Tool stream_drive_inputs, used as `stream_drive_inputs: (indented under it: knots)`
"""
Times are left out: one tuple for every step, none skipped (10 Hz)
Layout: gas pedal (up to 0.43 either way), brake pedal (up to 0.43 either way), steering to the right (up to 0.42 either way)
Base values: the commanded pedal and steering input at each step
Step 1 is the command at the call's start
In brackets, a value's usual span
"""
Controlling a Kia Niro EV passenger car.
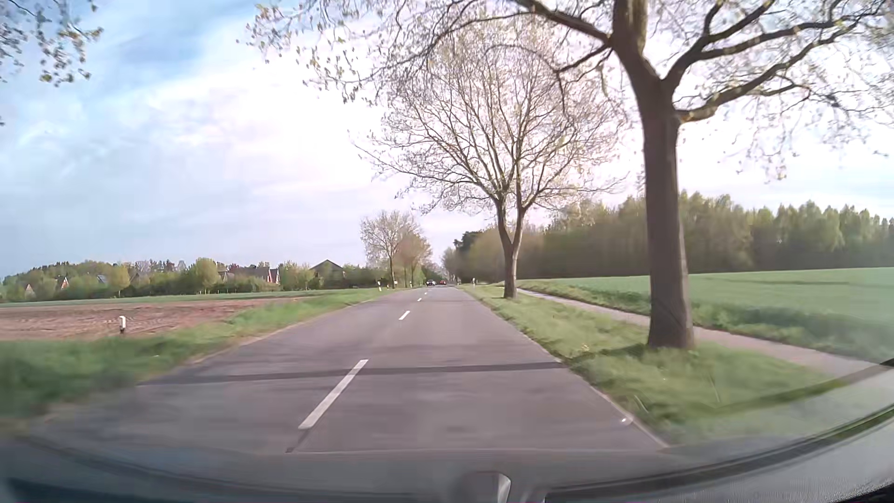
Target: Follow the waypoints while adhering to traffic rules and regulations
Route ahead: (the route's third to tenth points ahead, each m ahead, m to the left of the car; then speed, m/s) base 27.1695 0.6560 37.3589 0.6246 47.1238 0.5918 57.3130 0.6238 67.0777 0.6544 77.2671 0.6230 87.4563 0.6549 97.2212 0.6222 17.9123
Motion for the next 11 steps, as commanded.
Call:
stream_drive_inputs:
  knots:
    - [0.000,0.012,-0.005]
    - [0.000,0.018,-0.004]
    - [0.000,0.024,-0.003]
    - [0.000,0.030,-0.003]
    - [0.000,0.030,-0.004]
    - [0.000,0.037,-0.004]
    - [0.000,0.043,-0.004]
    - [0.000,0.049,-0.004]
    - [0.000,0.049,-0.004]
    - [0.000,0.055,-0.004]
    - [0.000,0.067,-0.005]
